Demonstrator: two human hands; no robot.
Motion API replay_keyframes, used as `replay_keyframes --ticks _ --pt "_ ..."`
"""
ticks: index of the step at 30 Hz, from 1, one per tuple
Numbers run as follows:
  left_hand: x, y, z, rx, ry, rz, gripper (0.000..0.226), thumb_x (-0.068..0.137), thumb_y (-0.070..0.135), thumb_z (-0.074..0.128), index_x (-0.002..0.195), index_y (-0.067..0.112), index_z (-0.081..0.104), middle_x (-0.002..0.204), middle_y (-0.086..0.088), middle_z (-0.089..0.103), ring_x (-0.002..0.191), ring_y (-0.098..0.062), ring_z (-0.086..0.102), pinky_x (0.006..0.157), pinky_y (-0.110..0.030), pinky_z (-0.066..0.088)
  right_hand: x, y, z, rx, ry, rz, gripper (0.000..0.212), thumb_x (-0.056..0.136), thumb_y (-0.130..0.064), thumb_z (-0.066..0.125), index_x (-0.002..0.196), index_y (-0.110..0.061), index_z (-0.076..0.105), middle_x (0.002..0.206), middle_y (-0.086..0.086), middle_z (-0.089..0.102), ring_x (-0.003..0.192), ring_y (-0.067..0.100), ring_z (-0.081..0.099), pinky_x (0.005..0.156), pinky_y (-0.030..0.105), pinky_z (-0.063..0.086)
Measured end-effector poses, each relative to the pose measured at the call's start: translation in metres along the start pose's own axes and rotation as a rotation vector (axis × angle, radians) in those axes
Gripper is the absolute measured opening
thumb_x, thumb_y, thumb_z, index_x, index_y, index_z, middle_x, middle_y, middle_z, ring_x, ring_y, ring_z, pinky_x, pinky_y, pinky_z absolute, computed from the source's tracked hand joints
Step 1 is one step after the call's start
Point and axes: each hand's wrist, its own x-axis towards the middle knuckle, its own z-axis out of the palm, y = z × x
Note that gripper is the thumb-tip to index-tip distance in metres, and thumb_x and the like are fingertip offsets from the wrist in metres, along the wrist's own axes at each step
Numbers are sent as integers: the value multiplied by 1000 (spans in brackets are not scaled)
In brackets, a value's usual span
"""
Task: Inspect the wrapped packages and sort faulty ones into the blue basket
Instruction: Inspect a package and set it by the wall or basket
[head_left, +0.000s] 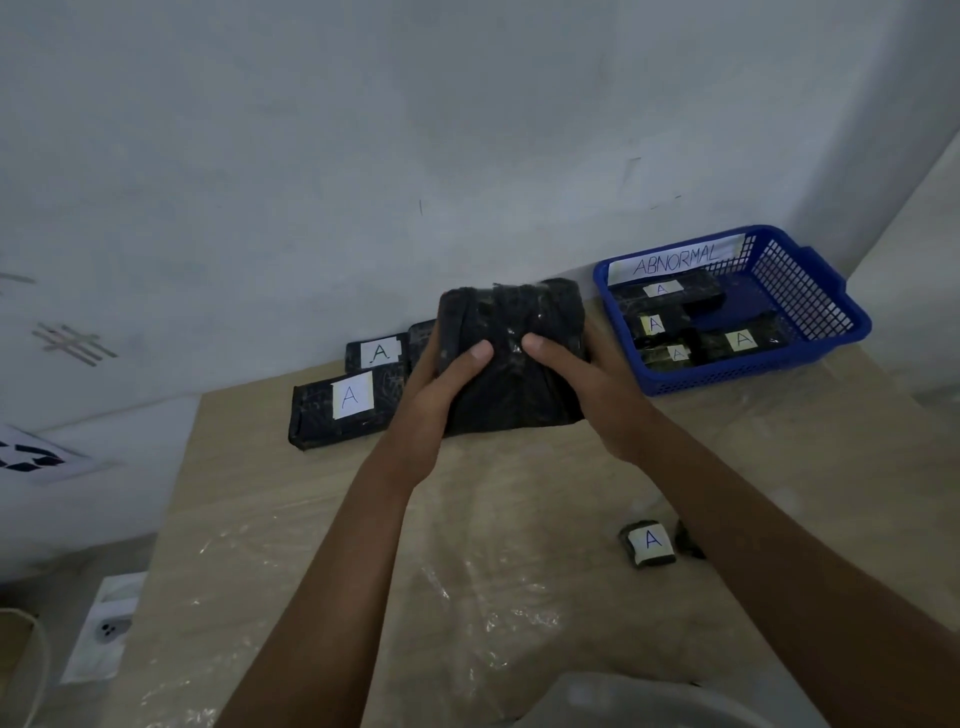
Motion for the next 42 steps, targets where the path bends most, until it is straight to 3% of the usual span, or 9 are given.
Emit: replay_keyframes --ticks 8,14,20,23,26,30,35,39,42 --pt "10 3 -1 -61 57 -72 59 84 36 74 138 17 63 130 -7 72 122 -25 68 112 -48 48 2 7 -6 -16 -111 71 67 93 -23 73 152 -31 42 140 -5 63 126 11 63 106 34 54" --pt "8 -3 0 -12 22 -72 65 77 32 75 137 15 61 129 -6 72 121 -24 67 108 -44 50 6 0 -6 12 -14 79 40 98 -17 65 135 -31 57 118 -11 71 102 1 71 78 16 56" --pt "11 2 0 37 87 -97 67 67 49 76 127 22 69 121 -2 75 112 -19 70 104 -45 54 2 -1 -5 -46 -42 121 58 95 -28 66 149 -25 46 126 -8 64 97 -5 69 76 12 55" --pt "7 2 -2 118 22 -72 71 76 59 73 140 34 55 132 10 68 117 -5 66 105 -32 51 4 -8 -3 -42 3 190 36 99 -28 63 133 -28 55 120 -3 63 97 4 67 72 18 55" --pt "7 1 -10 186 -10 45 114 70 55 76 163 39 12 152 15 46 127 8 55 102 -21 50 4 -14 -2 -52 -21 313 19 96 -46 60 112 -38 54 122 2 64 110 18 63 90 36 54" --pt "9 9 -16 217 9 132 114 71 49 79 163 37 14 156 7 44 132 -2 54 98 -20 53 0 -19 0 -83 -174 354 59 81 -80 48 128 -45 43 126 -6 59 120 17 59 104 46 50" --pt "9 14 -15 81 88 8 87 69 62 77 146 28 52 136 -3 66 122 -21 66 97 -37 58 1 -15 1 -151 -199 138 78 85 -45 76 149 -41 31 125 -22 52 109 -6 57 80 10 53" --pt "5 13 -8 -13 46 -54 50 86 53 63 128 26 65 122 1 75 115 -17 70 94 -31 55 7 -10 1 -119 -123 43 103 82 -43 79 164 -36 16 136 -24 48 122 -3 55 95 17 52" --pt "1 8 -4 -64 41 -89 55 84 43 68 135 23 61 127 -1 73 119 -19 69 95 -31 57 13 -6 0 -86 -55 68 106 74 -52 84 162 -36 26 145 -10 53 127 10 59 105 33 53"
